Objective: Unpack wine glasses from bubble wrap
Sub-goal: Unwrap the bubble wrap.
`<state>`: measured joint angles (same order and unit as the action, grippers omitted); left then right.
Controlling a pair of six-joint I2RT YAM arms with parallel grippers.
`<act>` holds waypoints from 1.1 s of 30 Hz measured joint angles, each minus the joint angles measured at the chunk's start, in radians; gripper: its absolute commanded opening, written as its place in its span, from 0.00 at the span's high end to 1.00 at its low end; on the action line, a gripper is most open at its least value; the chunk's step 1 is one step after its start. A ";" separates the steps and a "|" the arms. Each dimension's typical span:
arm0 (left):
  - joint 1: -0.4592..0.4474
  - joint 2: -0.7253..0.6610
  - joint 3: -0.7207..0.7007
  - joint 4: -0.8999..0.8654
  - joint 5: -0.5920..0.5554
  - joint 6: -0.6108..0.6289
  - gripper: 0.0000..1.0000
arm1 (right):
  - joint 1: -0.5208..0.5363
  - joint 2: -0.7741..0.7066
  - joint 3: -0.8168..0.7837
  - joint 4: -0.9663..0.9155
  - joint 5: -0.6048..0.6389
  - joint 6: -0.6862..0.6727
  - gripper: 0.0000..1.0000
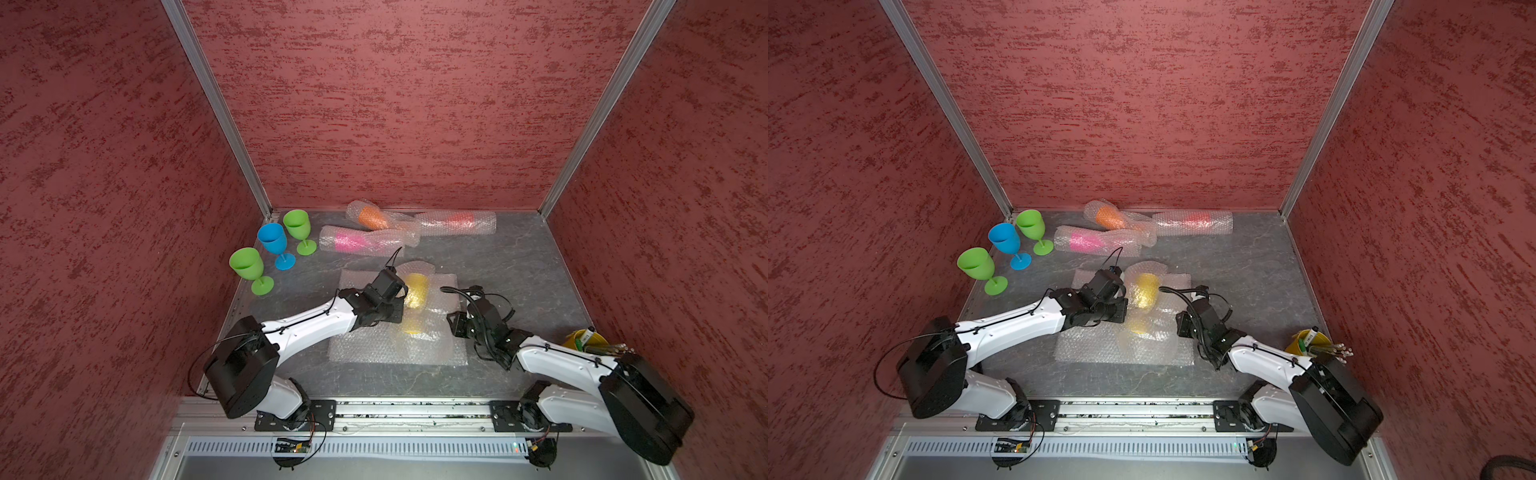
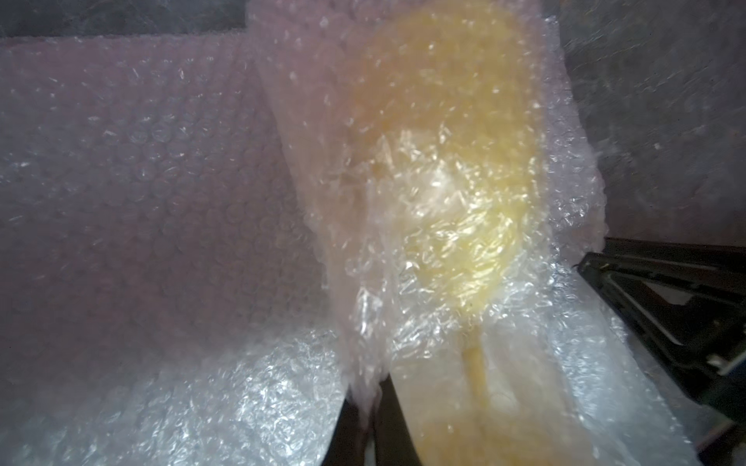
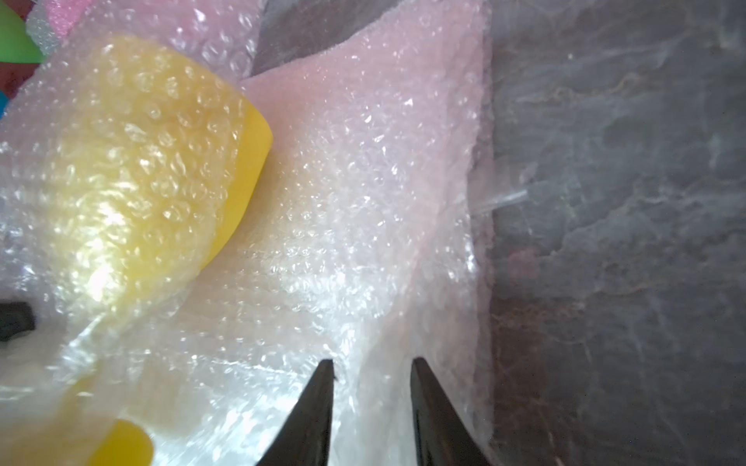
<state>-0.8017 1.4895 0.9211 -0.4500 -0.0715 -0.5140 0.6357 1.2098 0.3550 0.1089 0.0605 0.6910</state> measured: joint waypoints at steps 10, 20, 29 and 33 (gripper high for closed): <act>0.000 0.046 0.000 -0.042 -0.003 -0.055 0.44 | -0.042 0.033 0.044 -0.016 -0.004 -0.036 0.57; 0.016 0.042 0.000 -0.040 0.029 -0.062 0.55 | -0.055 0.090 0.074 -0.031 -0.043 -0.036 0.90; 0.030 -0.025 0.000 -0.045 0.040 -0.064 0.56 | -0.065 0.080 0.156 -0.097 -0.045 -0.071 0.89; 0.039 -0.056 0.000 -0.051 0.034 -0.064 0.55 | -0.072 0.126 0.167 -0.108 -0.045 -0.085 0.64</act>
<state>-0.7624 1.4338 0.9215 -0.5014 -0.0376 -0.5785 0.5632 1.3357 0.5217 0.0013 0.0151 0.6060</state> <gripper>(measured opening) 0.442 0.239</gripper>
